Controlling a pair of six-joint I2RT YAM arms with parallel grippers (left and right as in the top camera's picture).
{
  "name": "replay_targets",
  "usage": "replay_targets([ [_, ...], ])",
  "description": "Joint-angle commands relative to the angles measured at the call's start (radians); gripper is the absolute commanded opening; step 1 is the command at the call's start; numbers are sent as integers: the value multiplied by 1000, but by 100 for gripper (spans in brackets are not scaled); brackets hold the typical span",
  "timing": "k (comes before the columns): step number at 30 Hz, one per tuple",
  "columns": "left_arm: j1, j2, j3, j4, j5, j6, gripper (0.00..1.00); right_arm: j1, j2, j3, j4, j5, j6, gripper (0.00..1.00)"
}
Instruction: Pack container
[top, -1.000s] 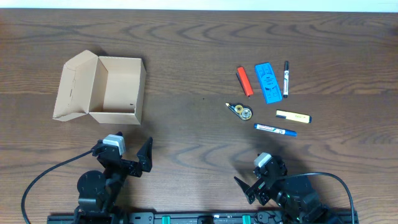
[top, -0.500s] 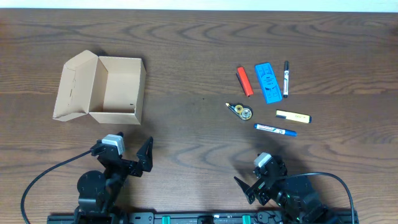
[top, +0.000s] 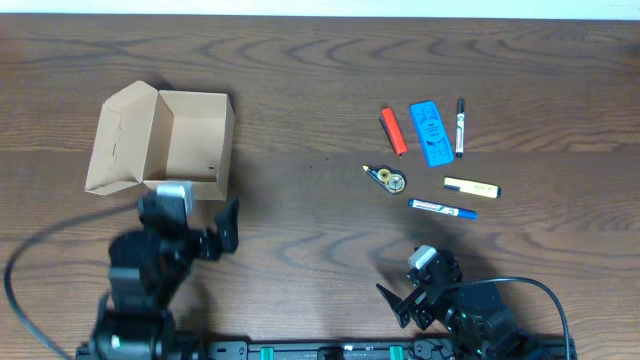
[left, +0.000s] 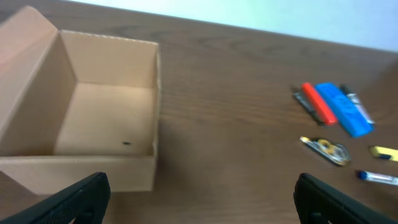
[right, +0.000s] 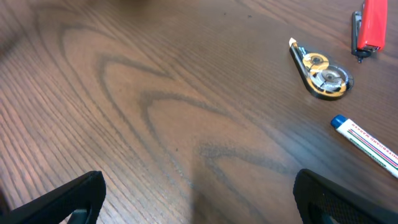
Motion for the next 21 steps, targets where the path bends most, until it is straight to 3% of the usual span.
replay_targets([
  [1,-4,198,148,-56,-100,85,95,16,-9,-5,-1,6,-18,99],
  [5,-4,455,347,-153,-209,85,95,16,-9,-5,-1,6,-18,99],
  [9,-4,652,478,-164,-206,85,95,16,-9,-5,-1,6,-18,99],
  [21,-5,938,494,43,-223,99,95,16,-9,-5,-1,6,-18,99],
])
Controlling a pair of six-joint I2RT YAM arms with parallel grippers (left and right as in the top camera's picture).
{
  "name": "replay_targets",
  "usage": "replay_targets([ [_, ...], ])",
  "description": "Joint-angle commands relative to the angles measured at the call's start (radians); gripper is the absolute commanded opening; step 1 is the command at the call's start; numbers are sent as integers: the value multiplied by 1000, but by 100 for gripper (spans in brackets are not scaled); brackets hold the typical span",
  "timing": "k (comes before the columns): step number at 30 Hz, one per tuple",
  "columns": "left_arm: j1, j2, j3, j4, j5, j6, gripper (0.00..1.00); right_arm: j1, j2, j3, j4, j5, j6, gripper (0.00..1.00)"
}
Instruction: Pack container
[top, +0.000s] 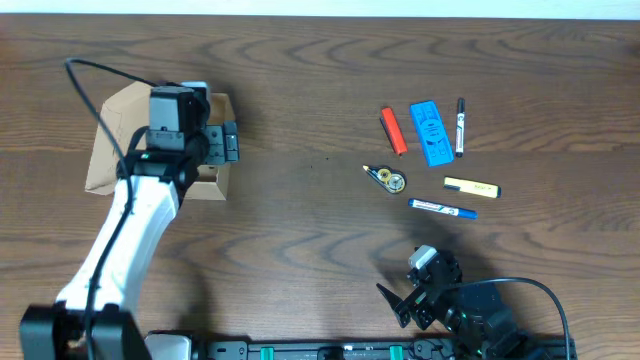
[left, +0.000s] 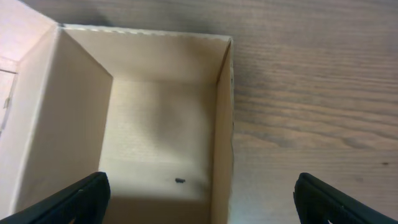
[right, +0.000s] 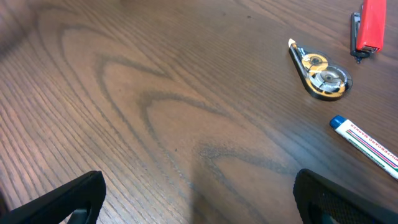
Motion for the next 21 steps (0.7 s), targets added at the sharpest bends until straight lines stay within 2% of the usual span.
replay_targets([
  [1,-6,49,13,10,-19,25,95,16,-8,-5,-1,3,-15,99],
  [7,-28,145,13,20,-30,34,96,16,-8,-5,-1,3,-14,99],
  [8,-32,163,13,26,-31,34,99,16,-8,-5,-1,3,-15,99],
  [10,-39,204,13,39,-31,45,87,16,-8,-5,-1,3,-15,99],
  [11,-45,224,13,45,-31,52,75,16,-8,-5,-1,3,-15,99],
  [14,-63,252,13,57,-31,52,13,16,-8,-5,-1,3,-15,99],
  [15,-69,252,13,60,-31,52,6,16,-8,-5,-1,3,-15,99],
  [18,-100,239,17,69,-30,76,6,16,-8,-5,-1,3,-15,99],
  [21,-158,214,20,69,-30,200,5,16,-8,-5,-1,3,-15,99],
])
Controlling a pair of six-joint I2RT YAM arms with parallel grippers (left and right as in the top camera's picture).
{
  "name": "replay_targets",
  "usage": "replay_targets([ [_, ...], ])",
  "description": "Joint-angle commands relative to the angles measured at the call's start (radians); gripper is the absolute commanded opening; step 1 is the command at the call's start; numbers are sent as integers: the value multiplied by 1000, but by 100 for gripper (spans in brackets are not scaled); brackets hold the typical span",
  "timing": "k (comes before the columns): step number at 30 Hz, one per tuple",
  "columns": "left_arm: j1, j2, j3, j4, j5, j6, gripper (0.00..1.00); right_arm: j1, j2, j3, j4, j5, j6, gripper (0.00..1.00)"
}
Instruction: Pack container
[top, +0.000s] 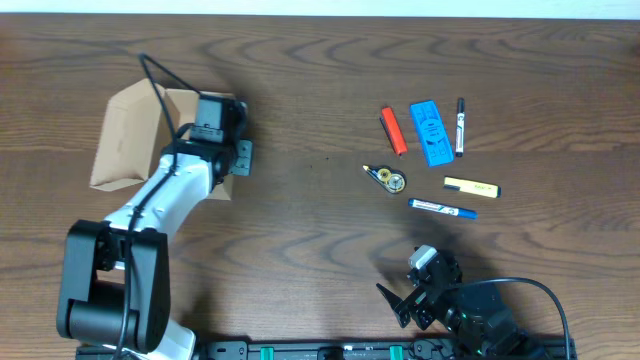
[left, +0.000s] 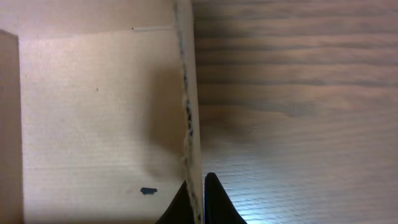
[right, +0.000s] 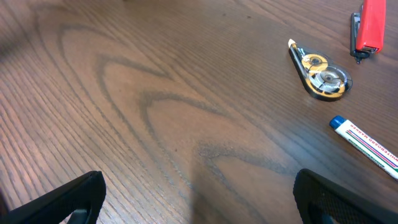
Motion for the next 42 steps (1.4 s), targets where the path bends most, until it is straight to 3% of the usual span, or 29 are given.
replay_targets([
  [1,-72,-42,20,3,-6,171,6,16,-7,-5,-1,3,-15,99],
  [10,-322,-62,20,-6,29,658,5,16,-7,-5,-1,3,-15,99],
  [14,-388,-63,20,-16,98,814,5,16,-7,-5,-1,3,-15,99],
  [20,-420,-63,20,-24,290,896,5,16,-7,-5,-1,3,-15,99],
  [30,-417,-63,20,-40,283,917,6,16,-7,-5,-1,3,-15,99],
  [31,-417,-63,20,-39,269,912,35,16,-7,-5,-1,3,-15,99],
  [32,-417,-63,20,-39,252,908,95,16,-7,-5,-1,3,-15,99],
  [36,-417,-72,21,-35,179,847,95,16,-7,-5,-1,3,-15,99],
  [42,-420,-210,21,-36,224,651,95,16,-7,-5,-1,3,-15,99],
])
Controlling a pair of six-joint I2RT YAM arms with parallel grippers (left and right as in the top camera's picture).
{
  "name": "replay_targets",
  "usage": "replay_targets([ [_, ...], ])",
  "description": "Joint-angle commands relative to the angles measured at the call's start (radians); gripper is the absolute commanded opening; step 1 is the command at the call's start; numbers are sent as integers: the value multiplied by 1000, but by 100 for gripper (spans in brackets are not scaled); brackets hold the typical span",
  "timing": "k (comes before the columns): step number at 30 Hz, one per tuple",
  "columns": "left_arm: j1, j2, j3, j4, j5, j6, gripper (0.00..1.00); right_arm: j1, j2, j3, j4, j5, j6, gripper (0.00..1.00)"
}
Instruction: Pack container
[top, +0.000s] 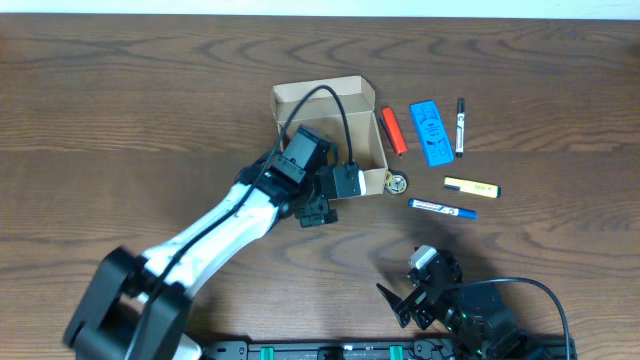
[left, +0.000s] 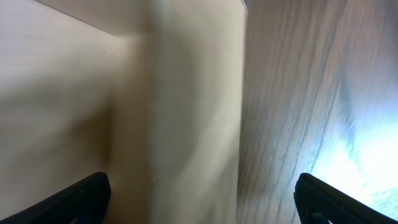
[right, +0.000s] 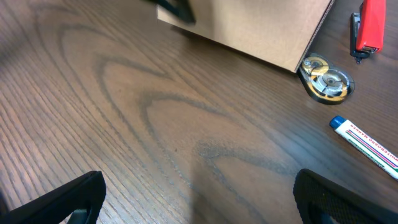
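The open cardboard box stands mid-table, beside the stationery. My left gripper is at its near wall, open. In the left wrist view the gripper has its fingers far apart, with blurred cardboard filling most of the gap. To the right of the box lie a red lighter, blue case, black pen, correction tape, yellow highlighter and blue-white marker. My right gripper rests open at the front edge, holding nothing.
The right wrist view shows the box's corner, the correction tape touching it, the lighter and the marker. A black cable loops over the box. Bare wood lies to the left.
The box has gone from the table's left side to the middle, right beside the stationery. My left gripper, then shut on the box's wall, now stands open there. The right arm has not moved.
My left gripper was open near the table's front, below the box at the left. Then it was open over the box, then shut on the box's right wall. Now the box stands by the stationery and the gripper is open. The right gripper stayed put.
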Motion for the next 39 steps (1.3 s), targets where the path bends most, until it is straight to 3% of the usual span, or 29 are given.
replay_targets([
  [1,0,-131,21,1,24,-174,95,16,-7,-5,-1,3,-15,99],
  [7,0,-283,21,-30,29,-306,98,16,-7,-5,-1,3,-15,99],
  [12,0,-268,20,-86,14,-312,72,16,-7,-5,-1,3,-15,99],
  [19,1,-160,20,-22,-85,-434,41,16,-7,-5,-1,3,-15,99],
  [30,0,-35,20,31,-124,-501,31,16,-7,-5,-1,3,-15,99],
  [39,1,-32,20,-37,-129,-514,30,16,-7,-5,-1,3,-14,99],
])
